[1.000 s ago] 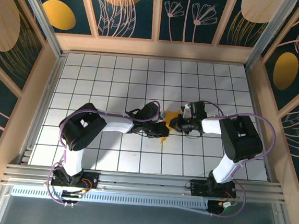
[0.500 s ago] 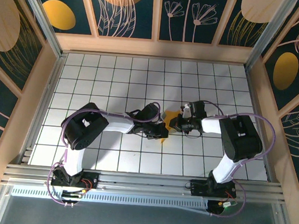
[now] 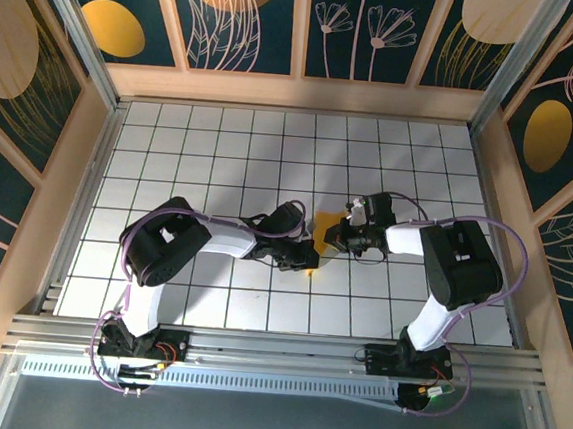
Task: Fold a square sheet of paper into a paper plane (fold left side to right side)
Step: Fold the wing for the fifth time at the center of the table.
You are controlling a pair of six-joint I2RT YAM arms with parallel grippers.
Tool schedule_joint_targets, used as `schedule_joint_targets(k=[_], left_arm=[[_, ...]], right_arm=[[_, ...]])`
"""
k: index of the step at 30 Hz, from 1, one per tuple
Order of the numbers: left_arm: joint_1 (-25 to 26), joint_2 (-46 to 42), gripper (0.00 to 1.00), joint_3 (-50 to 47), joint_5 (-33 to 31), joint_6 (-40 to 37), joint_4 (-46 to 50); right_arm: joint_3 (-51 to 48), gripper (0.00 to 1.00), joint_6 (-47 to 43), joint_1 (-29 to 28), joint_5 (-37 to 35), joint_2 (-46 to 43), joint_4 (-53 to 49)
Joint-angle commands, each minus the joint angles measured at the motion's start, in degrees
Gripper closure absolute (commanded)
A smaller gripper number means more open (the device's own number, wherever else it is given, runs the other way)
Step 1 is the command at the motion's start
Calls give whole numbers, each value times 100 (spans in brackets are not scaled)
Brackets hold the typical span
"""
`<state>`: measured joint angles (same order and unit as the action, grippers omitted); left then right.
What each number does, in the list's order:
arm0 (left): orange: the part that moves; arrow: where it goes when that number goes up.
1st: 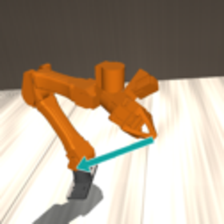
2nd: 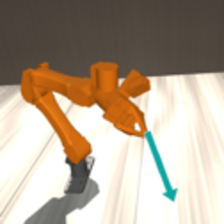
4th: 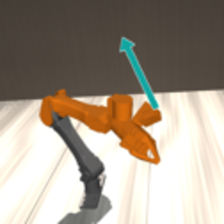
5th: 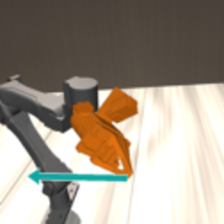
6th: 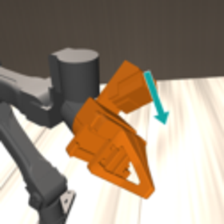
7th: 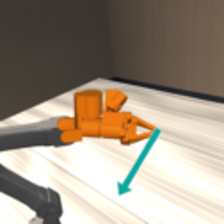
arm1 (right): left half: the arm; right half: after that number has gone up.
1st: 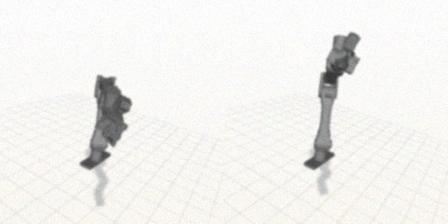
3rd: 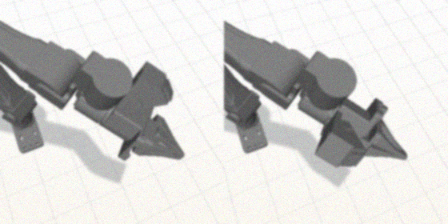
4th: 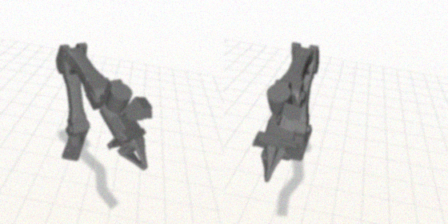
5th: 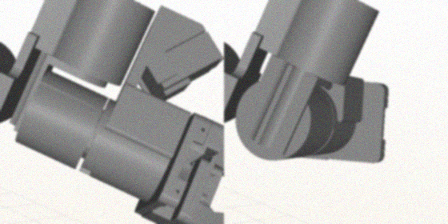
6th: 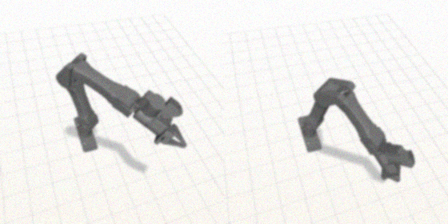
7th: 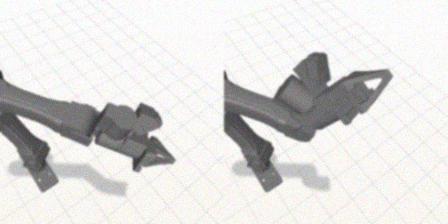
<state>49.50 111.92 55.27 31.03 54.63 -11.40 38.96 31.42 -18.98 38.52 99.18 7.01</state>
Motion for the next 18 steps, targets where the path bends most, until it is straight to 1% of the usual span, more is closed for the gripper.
schedule_joint_targets(k=[1, 10, 18], left_arm=[[29, 102, 97, -123, 29, 85, 74], [53, 67, 97, -191, -12, 37, 177], [77, -112, 98, -381, -49, -214, 384]], right_arm=[[-65, 100, -216, -49, -794, 377, -436], [-48, 100, -246, -51, -820, 399, -474], [-30, 100, -264, -46, -834, 410, -516]])
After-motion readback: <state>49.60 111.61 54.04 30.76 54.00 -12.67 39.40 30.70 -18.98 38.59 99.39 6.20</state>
